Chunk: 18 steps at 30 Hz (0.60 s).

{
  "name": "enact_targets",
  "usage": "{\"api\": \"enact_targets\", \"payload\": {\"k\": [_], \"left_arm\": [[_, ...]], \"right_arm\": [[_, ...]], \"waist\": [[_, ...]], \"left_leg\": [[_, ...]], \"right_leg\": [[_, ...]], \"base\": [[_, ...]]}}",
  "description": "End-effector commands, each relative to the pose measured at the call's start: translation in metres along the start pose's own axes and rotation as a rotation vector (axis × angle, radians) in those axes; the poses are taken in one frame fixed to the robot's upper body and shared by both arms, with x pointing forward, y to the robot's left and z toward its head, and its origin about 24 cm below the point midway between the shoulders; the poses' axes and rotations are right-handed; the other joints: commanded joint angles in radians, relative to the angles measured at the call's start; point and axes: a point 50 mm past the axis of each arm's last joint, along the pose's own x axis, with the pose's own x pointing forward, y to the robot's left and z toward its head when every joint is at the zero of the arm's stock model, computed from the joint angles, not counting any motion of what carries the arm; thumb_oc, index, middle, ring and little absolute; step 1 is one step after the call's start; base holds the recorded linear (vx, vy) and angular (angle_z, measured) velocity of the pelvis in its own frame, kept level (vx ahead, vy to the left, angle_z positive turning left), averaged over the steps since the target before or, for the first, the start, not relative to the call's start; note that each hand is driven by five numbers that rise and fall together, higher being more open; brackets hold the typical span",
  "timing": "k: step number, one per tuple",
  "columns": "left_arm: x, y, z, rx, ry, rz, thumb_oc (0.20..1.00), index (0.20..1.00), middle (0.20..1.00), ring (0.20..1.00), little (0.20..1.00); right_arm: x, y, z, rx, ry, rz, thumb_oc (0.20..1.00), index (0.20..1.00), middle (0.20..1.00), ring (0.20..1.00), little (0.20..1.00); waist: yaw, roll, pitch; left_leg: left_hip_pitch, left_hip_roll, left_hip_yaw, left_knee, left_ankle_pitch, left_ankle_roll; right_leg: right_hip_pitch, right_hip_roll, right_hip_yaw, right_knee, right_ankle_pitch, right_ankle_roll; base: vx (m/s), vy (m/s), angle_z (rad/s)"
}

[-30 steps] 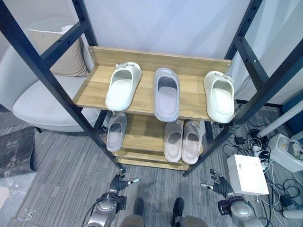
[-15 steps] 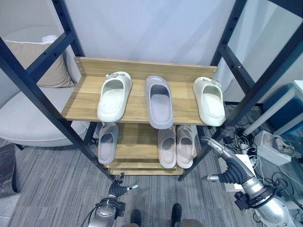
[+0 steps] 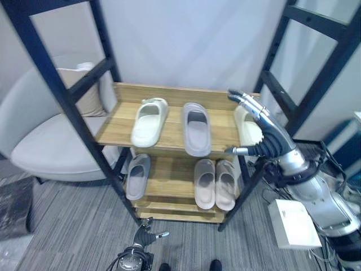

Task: Arrange the slippers neatly on the shoe rack.

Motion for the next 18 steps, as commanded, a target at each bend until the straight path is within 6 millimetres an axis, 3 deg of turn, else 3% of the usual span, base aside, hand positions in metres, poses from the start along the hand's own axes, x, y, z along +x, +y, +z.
{"api": "enact_targets", "payload": {"k": [1,5,7,10,18], "left_arm": [[0.011,0.006,0.027,0.01,-0.096,0.006,1.0,1.0,1.0,1.0,1.0],[0.008,0.008,0.019,0.02,-0.073,0.0,1.0,1.0,1.0,1.0,1.0],[0.008,0.008,0.019,0.02,-0.073,0.001,1.0,1.0,1.0,1.0,1.0],[0.008,0.011,0.018,0.036,-0.074,-0.005,1.0,1.0,1.0,1.0,1.0],[0.011,0.012,0.027,0.014,-0.101,0.007,1.0,1.0,1.0,1.0,1.0]], "right_arm": [[0.03,-0.013,-0.007,-0.115,-0.002,-0.129,1.0,1.0,1.0,1.0,1.0],[0.044,-0.008,-0.031,-0.173,0.107,-0.151,1.0,1.0,1.0,1.0,1.0],[0.044,-0.008,-0.031,-0.172,0.106,-0.151,1.0,1.0,1.0,1.0,1.0],[0.055,-0.012,-0.049,-0.263,0.169,-0.137,1.0,1.0,1.0,1.0,1.0],[0.07,-0.016,-0.066,-0.359,0.234,-0.117,1.0,1.0,1.0,1.0,1.0]], "waist": [[0.055,-0.005,0.077],[0.11,-0.014,0.098],[0.108,-0.015,0.099],[0.137,-0.02,0.11],[0.139,-0.011,0.129]], "left_leg": [[0.053,-0.01,-0.036,0.016,-0.087,0.006],[0.031,-0.015,-0.069,0.035,-0.09,0.009],[0.03,-0.015,-0.07,0.037,-0.09,0.008],[0.014,-0.019,-0.087,0.041,-0.088,0.006],[-0.004,-0.025,-0.088,0.049,-0.088,0.007]], "right_leg": [[0.086,0.002,-0.039,0.034,-0.111,0.05],[0.092,-0.001,-0.07,0.031,-0.119,0.047],[0.092,-0.001,-0.071,0.031,-0.119,0.047],[0.093,-0.003,-0.093,0.025,-0.122,0.046],[0.079,-0.008,-0.092,0.032,-0.126,0.044]], "base": [[0.03,-0.001,0.27],[0.04,-0.007,0.36],[0.02,-0.005,0.16],[0.03,0.0,0.2],[0.01,0.007,0.03]]}}
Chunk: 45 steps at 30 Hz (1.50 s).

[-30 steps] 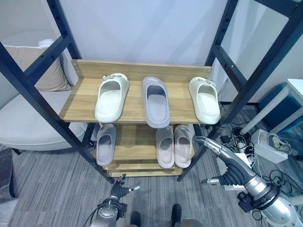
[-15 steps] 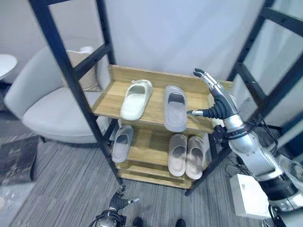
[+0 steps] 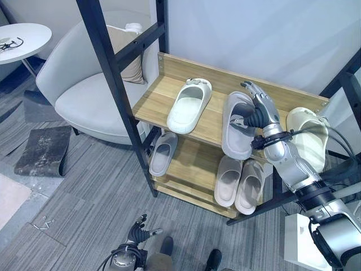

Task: Arrange the slippers neatly on the shoe rack.

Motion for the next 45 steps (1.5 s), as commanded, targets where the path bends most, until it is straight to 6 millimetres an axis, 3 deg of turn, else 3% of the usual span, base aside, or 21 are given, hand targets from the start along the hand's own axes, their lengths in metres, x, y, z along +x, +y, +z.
{"api": "enact_targets", "payload": {"k": [1,10,11,12,14,21,24,26,28,29,31,32,33,36,37,39,40,41,42,44,45], "left_arm": [[0.007,-0.003,0.02,-0.009,-0.079,-0.014,1.0,1.0,1.0,1.0,1.0],[0.011,-0.008,0.034,-0.011,-0.127,-0.028,1.0,1.0,1.0,1.0,1.0],[0.012,-0.009,0.036,-0.012,-0.134,-0.03,1.0,1.0,1.0,1.0,1.0],[0.013,-0.01,0.04,-0.013,-0.146,-0.034,1.0,1.0,1.0,1.0,1.0],[0.014,-0.013,0.046,-0.01,-0.164,-0.041,1.0,1.0,1.0,1.0,1.0],[0.017,-0.013,0.066,-0.021,-0.238,-0.039,1.0,1.0,1.0,1.0,1.0],[0.014,-0.013,0.094,-0.081,-0.365,-0.052,1.0,1.0,1.0,1.0,1.0],[0.014,-0.012,0.101,-0.095,-0.391,-0.052,1.0,1.0,1.0,1.0,1.0],[0.012,-0.009,0.12,-0.122,-0.465,-0.046,1.0,1.0,1.0,1.0,1.0],[0.009,-0.005,0.133,-0.141,-0.514,-0.035,1.0,1.0,1.0,1.0,1.0],[0.008,-0.003,0.135,-0.148,-0.525,-0.028,1.0,1.0,1.0,1.0,1.0],[0.007,-0.002,0.135,-0.148,-0.529,-0.025,1.0,1.0,1.0,1.0,1.0],[0.006,0.003,0.131,-0.155,-0.517,-0.001,1.0,1.0,1.0,1.0,1.0],[0.006,0.005,0.119,-0.157,-0.473,0.019,1.0,1.0,1.0,1.0,1.0],[0.006,0.004,0.117,-0.152,-0.47,0.017,1.0,1.0,1.0,1.0,1.0],[0.004,0.004,0.103,-0.153,-0.427,0.026,1.0,1.0,1.0,1.0,1.0],[0.003,0.005,0.102,-0.151,-0.424,0.025,1.0,1.0,1.0,1.0,1.0],[0.002,0.005,0.092,-0.147,-0.394,0.026,1.0,1.0,1.0,1.0,1.0],[0.002,0.005,0.087,-0.141,-0.373,0.026,1.0,1.0,1.0,1.0,1.0],[0.002,0.006,0.081,-0.142,-0.349,0.032,1.0,1.0,1.0,1.0,1.0],[0.0,0.007,0.077,-0.146,-0.339,0.036,1.0,1.0,1.0,1.0,1.0]], "right_arm": [[0.028,-0.032,0.014,-0.112,-0.085,-0.107,1.0,1.0,1.0,1.0,1.0],[0.043,-0.024,-0.002,-0.079,0.036,-0.074,1.0,1.0,1.0,1.0,1.0],[0.044,-0.024,-0.005,-0.068,0.055,-0.076,0.84,0.84,0.84,0.84,0.84],[0.044,-0.022,-0.008,-0.061,0.075,-0.076,0.564,0.564,0.564,0.564,0.564],[0.047,-0.022,-0.009,-0.049,0.087,-0.078,0.2,0.2,0.2,0.2,0.2],[0.05,-0.023,-0.009,-0.056,0.094,-0.08,0.2,0.2,0.2,0.2,0.2],[0.049,-0.031,-0.014,-0.029,0.111,-0.128,0.2,0.2,0.2,0.2,0.2],[0.047,-0.034,-0.016,-0.008,0.119,-0.148,0.2,0.2,0.2,0.2,0.2],[0.044,-0.043,-0.013,0.054,0.096,-0.215,0.2,0.2,0.2,0.2,0.2],[0.039,-0.057,0.002,0.092,0.012,-0.285,0.2,0.2,0.2,0.2,0.2],[0.033,-0.064,0.011,0.092,-0.047,-0.314,0.2,0.2,0.2,0.2,0.2],[0.024,-0.065,0.013,0.099,-0.067,-0.33,0.2,0.2,0.2,0.2,0.2],[0.007,-0.085,0.029,0.111,-0.178,-0.407,0.2,0.2,0.2,0.2,0.2],[-0.023,-0.099,0.052,0.216,-0.317,-0.487,0.2,0.2,0.2,0.2,0.2],[-0.026,-0.099,0.051,0.217,-0.311,-0.485,0.2,0.2,0.2,0.2,0.2],[-0.055,-0.105,0.069,0.433,-0.423,-0.503,0.2,0.2,0.2,0.2,0.2],[-0.057,-0.105,0.068,0.436,-0.419,-0.5,0.2,0.2,0.2,0.2,0.2],[-0.07,-0.103,0.077,0.664,-0.474,-0.461,0.2,0.2,0.2,0.2,0.2],[-0.077,-0.103,0.086,0.785,-0.536,-0.415,0.2,0.2,0.2,0.2,0.2],[-0.086,-0.097,0.095,1.002,-0.581,-0.313,0.2,0.2,0.2,0.2,0.2],[-0.09,-0.099,0.099,1.016,-0.615,-0.273,0.2,0.2,0.2,0.2,0.2]], "waist": [[0.026,0.001,0.005],[0.009,0.029,0.045],[0.008,0.033,0.051],[0.009,0.037,0.058],[0.01,0.043,0.071],[0.009,0.057,0.096],[0.005,0.059,0.093],[0.003,0.06,0.092],[-0.007,0.061,0.091],[-0.019,0.063,0.091],[-0.027,0.063,0.091],[-0.03,0.063,0.09],[-0.046,0.061,0.086],[-0.071,0.06,0.08],[-0.067,0.058,0.076],[-0.087,0.055,0.069],[-0.086,0.053,0.066],[-0.094,0.053,0.062],[-0.098,0.053,0.06],[-0.102,0.053,0.053],[-0.105,0.052,0.047]], "left_leg": [[0.023,-0.015,-0.005,0.043,-0.114,0.007],[0.001,-0.023,0.005,0.048,-0.109,0.009],[-0.005,-0.025,0.005,0.05,-0.108,0.009],[-0.012,-0.027,0.003,0.054,-0.107,0.009],[-0.027,-0.031,-0.001,0.063,-0.105,0.008],[-0.059,-0.039,-0.009,0.084,-0.102,0.007],[-0.063,-0.039,-0.012,0.084,-0.102,0.007],[-0.062,-0.039,-0.012,0.084,-0.102,0.007],[-0.06,-0.039,-0.011,0.08,-0.101,0.006],[-0.056,-0.036,-0.007,0.072,-0.098,0.006],[-0.053,-0.035,-0.006,0.068,-0.098,0.007],[-0.05,-0.035,-0.006,0.064,-0.097,0.007],[-0.043,-0.033,-0.003,0.056,-0.096,0.006],[-0.034,-0.031,0.003,0.048,-0.097,0.006],[-0.033,-0.031,0.003,0.046,-0.097,0.006],[-0.024,-0.029,0.009,0.04,-0.097,0.007],[-0.023,-0.029,0.009,0.039,-0.097,0.007],[-0.018,-0.027,0.01,0.035,-0.096,0.007],[-0.014,-0.026,0.013,0.032,-0.095,0.006],[-0.006,-0.023,0.017,0.025,-0.093,0.003],[-0.002,-0.022,0.018,0.022,-0.092,0.002]], "right_leg": [[0.065,-0.004,0.0,0.033,-0.106,0.043],[0.036,-0.016,0.007,0.043,-0.099,0.043],[0.031,-0.018,0.006,0.045,-0.098,0.043],[0.027,-0.021,0.004,0.047,-0.097,0.044],[0.016,-0.026,-0.001,0.052,-0.095,0.044],[-0.006,-0.035,-0.007,0.064,-0.093,0.042],[-0.009,-0.041,-0.009,0.066,-0.091,0.044],[-0.009,-0.042,-0.011,0.068,-0.091,0.045],[-0.009,-0.043,-0.01,0.068,-0.092,0.044],[-0.009,-0.043,-0.008,0.066,-0.092,0.044],[-0.01,-0.042,-0.007,0.065,-0.092,0.045],[-0.009,-0.042,-0.008,0.066,-0.093,0.045],[-0.007,-0.041,-0.006,0.065,-0.095,0.045],[-0.004,-0.039,-0.001,0.064,-0.097,0.047],[-0.003,-0.039,-0.001,0.064,-0.098,0.047],[0.0,-0.034,0.008,0.06,-0.1,0.048],[0.001,-0.034,0.008,0.059,-0.1,0.048],[0.003,-0.031,0.012,0.056,-0.1,0.047],[0.005,-0.029,0.016,0.054,-0.101,0.046],[0.01,-0.026,0.018,0.05,-0.1,0.046],[0.013,-0.023,0.018,0.048,-0.1,0.046]], "base": [[0.0,0.0,0.0],[-0.04,0.026,-0.03],[-0.08,0.049,0.0],[-0.05,0.024,-0.02],[-0.07,0.027,-0.02],[-0.04,0.018,0.01],[-0.01,0.006,0.03],[-0.01,0.007,0.06],[-0.02,0.002,0.09],[-0.01,0.0,0.1],[0.0,0.004,0.06],[0.02,0.0,0.07],[0.03,-0.007,0.06],[0.02,-0.007,0.01],[0.04,-0.005,-0.04],[0.03,-0.011,-0.03],[0.02,-0.008,-0.18],[0.01,-0.005,-0.24],[0.02,-0.007,-0.19],[0.02,-0.01,0.0],[0.0,0.0,0.0]]}}
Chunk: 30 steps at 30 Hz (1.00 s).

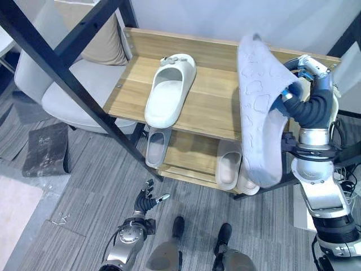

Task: Arrange the slippers neatly on the shoe rack.

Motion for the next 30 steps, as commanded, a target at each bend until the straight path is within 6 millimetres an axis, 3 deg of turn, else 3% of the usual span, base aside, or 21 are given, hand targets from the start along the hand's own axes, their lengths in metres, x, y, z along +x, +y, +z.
{"api": "enact_targets", "payload": {"k": [1,3,4,5,6,9,12,14,17,20,21,25,26,27,29,30], "left_arm": [[-0.003,0.014,-0.002,0.042,-0.01,0.022,1.0,1.0,1.0,1.0,1.0],[-0.005,0.016,-0.003,0.031,-0.009,0.032,1.0,1.0,1.0,1.0,1.0],[-0.005,0.016,-0.003,0.031,-0.009,0.032,1.0,1.0,1.0,1.0,1.0],[-0.006,0.015,-0.005,0.025,-0.004,0.032,1.0,1.0,1.0,1.0,1.0],[-0.006,0.014,-0.005,0.023,-0.005,0.034,1.0,1.0,1.0,1.0,1.0],[-0.003,0.012,0.0,0.013,-0.024,0.044,1.0,1.0,1.0,1.0,1.0],[0.002,0.01,0.007,0.008,-0.053,0.048,1.0,1.0,1.0,1.0,1.0],[0.006,0.008,0.013,-0.016,-0.077,0.059,1.0,1.0,1.0,1.0,1.0],[0.011,0.007,0.024,-0.068,-0.126,0.078,1.0,1.0,1.0,1.0,1.0],[0.015,0.005,0.052,-0.123,-0.247,0.088,1.0,1.0,1.0,1.0,1.0],[0.016,0.003,0.059,-0.116,-0.277,0.086,1.0,1.0,1.0,1.0,1.0],[0.019,-0.013,0.08,-0.096,-0.373,0.03,1.0,1.0,1.0,1.0,1.0],[0.02,-0.015,0.085,-0.086,-0.394,0.02,1.0,1.0,1.0,1.0,1.0],[0.02,-0.02,0.101,-0.073,-0.455,-0.015,1.0,1.0,1.0,1.0,1.0],[0.021,-0.02,0.101,-0.072,-0.457,-0.014,1.0,1.0,1.0,1.0,1.0],[0.021,-0.025,0.109,-0.065,-0.485,-0.048,1.0,1.0,1.0,1.0,1.0]], "right_arm": [[-0.003,0.012,0.036,0.337,-0.126,0.123,0.2,0.2,0.2,0.2,0.2],[-0.007,0.028,0.044,0.602,-0.125,0.198,0.2,0.2,0.2,0.2,0.2],[-0.007,0.028,0.044,0.602,-0.124,0.198,0.2,0.2,0.2,0.2,0.2],[-0.008,0.039,0.046,0.711,-0.111,0.242,0.2,0.2,0.2,0.2,0.2],[-0.011,0.066,0.047,0.934,-0.052,0.344,0.2,0.2,0.2,0.2,0.2],[-0.022,0.118,0.045,1.134,0.086,0.541,0.2,0.2,0.2,0.2,0.2],[-0.041,0.161,0.038,1.131,0.204,0.741,0.2,0.2,0.2,0.2,0.2],[-0.052,0.176,0.031,1.068,0.253,0.805,0.2,0.2,0.2,0.2,0.2],[-0.067,0.185,0.016,0.829,0.265,0.899,0.2,0.2,0.2,0.2,0.2],[-0.076,0.17,-0.015,0.288,0.188,0.913,0.2,0.2,0.2,0.2,0.2],[-0.073,0.152,-0.033,0.036,0.164,0.857,0.2,0.2,0.2,0.2,0.2],[-0.056,0.108,-0.087,-0.433,0.189,0.607,0.2,0.2,0.2,0.2,0.2],[-0.052,0.104,-0.096,-0.495,0.193,0.563,0.2,0.2,0.2,0.2,0.2],[-0.034,0.089,-0.113,-0.654,0.183,0.464,0.2,0.2,0.2,0.2,0.2],[-0.033,0.09,-0.113,-0.654,0.18,0.462,0.2,0.2,0.2,0.2,0.2],[-0.021,0.075,-0.129,-0.835,0.167,0.421,0.2,0.2,0.2,0.2,0.2]], "waist": [[-0.005,-0.031,-0.053],[-0.003,-0.03,-0.059],[-0.004,-0.03,-0.06],[-0.003,-0.029,-0.064],[0.004,-0.028,-0.067],[0.021,-0.028,-0.064],[0.04,-0.026,-0.05],[0.047,-0.025,-0.035],[0.05,-0.021,-0.001],[0.048,-0.006,0.071],[0.046,-0.001,0.099],[0.05,0.021,0.15],[0.054,0.025,0.156],[0.066,0.037,0.166],[0.067,0.036,0.163],[0.079,0.047,0.166]], "left_leg": [[0.043,-0.021,0.009,0.019,-0.11,0.005],[0.05,-0.018,0.01,0.015,-0.109,0.003],[0.05,-0.019,0.01,0.015,-0.109,0.003],[0.053,-0.018,0.009,0.013,-0.108,0.001],[0.056,-0.016,0.011,0.011,-0.106,-0.001],[0.058,-0.014,0.012,0.012,-0.103,-0.004],[0.053,-0.013,0.006,0.017,-0.102,-0.005],[0.05,-0.013,0.002,0.023,-0.103,-0.006],[0.037,-0.015,-0.007,0.04,-0.105,-0.007],[-0.02,-0.023,-0.026,0.08,-0.104,-0.01],[-0.064,-0.028,-0.035,0.104,-0.096,-0.008],[-0.175,-0.037,-0.049,0.182,-0.096,-0.005],[-0.206,-0.039,-0.05,0.203,-0.096,-0.005],[-0.261,-0.044,-0.059,0.235,-0.095,-0.005],[-0.27,-0.044,-0.058,0.241,-0.097,-0.005],[-0.318,-0.05,-0.067,0.267,-0.099,-0.004]], "right_leg": [[0.061,-0.023,0.005,0.04,-0.124,0.06],[0.066,-0.021,0.004,0.037,-0.123,0.058],[0.066,-0.021,0.004,0.037,-0.123,0.058],[0.069,-0.02,0.006,0.033,-0.123,0.057],[0.072,-0.02,0.005,0.03,-0.121,0.054],[0.071,-0.018,0.005,0.033,-0.121,0.048],[0.067,-0.017,0.002,0.038,-0.123,0.042],[0.067,-0.017,-0.003,0.042,-0.127,0.039],[0.059,-0.021,-0.011,0.057,-0.133,0.037],[0.013,-0.03,-0.026,0.097,-0.139,0.036],[-0.022,-0.039,-0.035,0.117,-0.134,0.037],[-0.122,-0.063,-0.043,0.195,-0.141,0.035],[-0.151,-0.068,-0.044,0.217,-0.141,0.034],[-0.203,-0.079,-0.045,0.252,-0.142,0.032],[-0.212,-0.08,-0.044,0.257,-0.144,0.032],[-0.26,-0.09,-0.045,0.288,-0.151,0.03]], "base": [[0.03,-0.025,-0.04],[0.01,-0.018,-0.08],[0.0,-0.013,-0.07],[0.0,0.0,0.0],[0.0,0.0,0.0],[-0.01,-0.008,-0.01],[-0.05,-0.023,0.03],[-0.07,-0.02,0.03],[-0.09,-0.005,0.06],[-0.23,0.001,0.1],[-0.24,0.001,0.14],[-0.18,0.014,0.19],[-0.19,0.016,0.11],[-0.14,0.008,0.16],[-0.07,0.006,0.15],[-0.05,0.002,0.11]]}}
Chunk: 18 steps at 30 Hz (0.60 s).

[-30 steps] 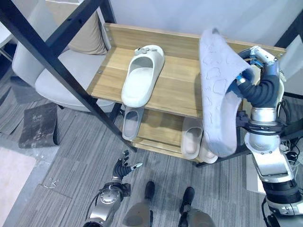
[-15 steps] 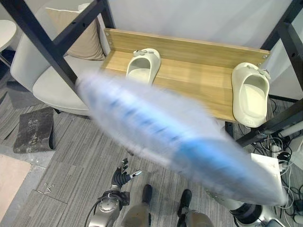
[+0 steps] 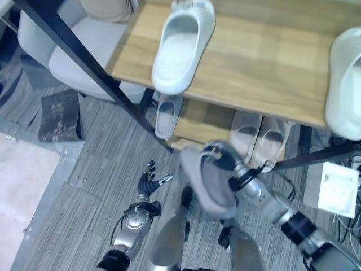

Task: Arrange the slippers neatly on the shoe rack.

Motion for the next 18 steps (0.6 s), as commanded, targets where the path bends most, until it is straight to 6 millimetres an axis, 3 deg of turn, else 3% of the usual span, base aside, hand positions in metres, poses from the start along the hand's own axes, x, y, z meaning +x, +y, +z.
{"api": "enact_targets", "payload": {"k": [1,2,4,7,8,13,18], "left_arm": [[0.008,0.001,0.037,-0.017,-0.187,-0.019,1.0,1.0,1.0,1.0,1.0],[0.011,-0.006,0.045,-0.005,-0.222,-0.067,1.0,1.0,1.0,1.0,1.0],[0.012,-0.014,0.054,0.023,-0.259,-0.12,1.0,1.0,1.0,1.0,1.0],[0.013,-0.021,0.058,0.033,-0.276,-0.157,1.0,1.0,1.0,1.0,1.0],[0.013,-0.03,0.064,0.034,-0.301,-0.204,1.0,1.0,1.0,1.0,1.0],[0.014,-0.04,0.07,0.052,-0.325,-0.253,1.0,1.0,1.0,1.0,1.0],[0.014,-0.044,0.073,0.058,-0.339,-0.273,1.0,1.0,1.0,1.0,1.0]], "right_arm": [[0.026,-0.028,0.036,-0.104,-0.184,-0.245,0.2,0.2,0.2,0.2,0.2],[0.046,-0.046,0.023,-0.187,-0.134,-0.286,0.2,0.2,0.2,0.2,0.2],[0.063,-0.074,0.021,-0.257,-0.134,-0.361,0.2,0.2,0.2,0.2,0.2],[0.073,-0.087,0.019,-0.369,-0.149,-0.375,0.2,0.2,0.2,0.2,0.2],[0.085,-0.104,0.021,-0.484,-0.163,-0.405,0.2,0.2,0.2,0.2,0.2],[0.099,-0.122,0.021,-0.579,-0.143,-0.452,0.2,0.2,0.2,0.2,0.2],[0.103,-0.134,0.006,-0.642,-0.032,-0.49,0.2,0.2,0.2,0.2,0.2]], "waist": [[0.031,-0.032,-0.011],[0.045,-0.021,-0.006],[0.061,-0.011,-0.007],[0.071,-0.006,-0.007],[0.088,-0.004,-0.004],[0.11,0.001,-0.004],[0.127,0.008,0.003]], "left_leg": [[-0.03,-0.042,0.003,0.126,-0.119,0.017],[-0.085,-0.049,-0.004,0.157,-0.12,0.014],[-0.159,-0.058,-0.011,0.203,-0.128,0.012],[-0.199,-0.063,-0.017,0.23,-0.134,0.013],[-0.241,-0.064,-0.022,0.271,-0.169,0.011],[-0.31,-0.079,-0.037,0.321,-0.181,0.01],[-0.35,-0.087,-0.045,0.349,-0.189,0.009]], "right_leg": [[-0.009,-0.06,0.01,0.141,-0.132,0.063],[-0.062,-0.068,0.011,0.181,-0.143,0.06],[-0.137,-0.085,0.011,0.242,-0.161,0.057],[-0.179,-0.091,0.01,0.274,-0.171,0.056],[-0.229,-0.096,0.02,0.329,-0.208,0.064],[-0.291,-0.11,0.013,0.397,-0.241,0.061],[-0.329,-0.118,0.009,0.436,-0.256,0.06]], "base": [[-0.12,0.007,0.13],[-0.09,0.006,0.22],[-0.09,0.022,0.27],[-0.02,0.011,0.33],[0.04,-0.011,0.22],[0.02,-0.006,0.18],[0.02,0.002,0.15]]}}
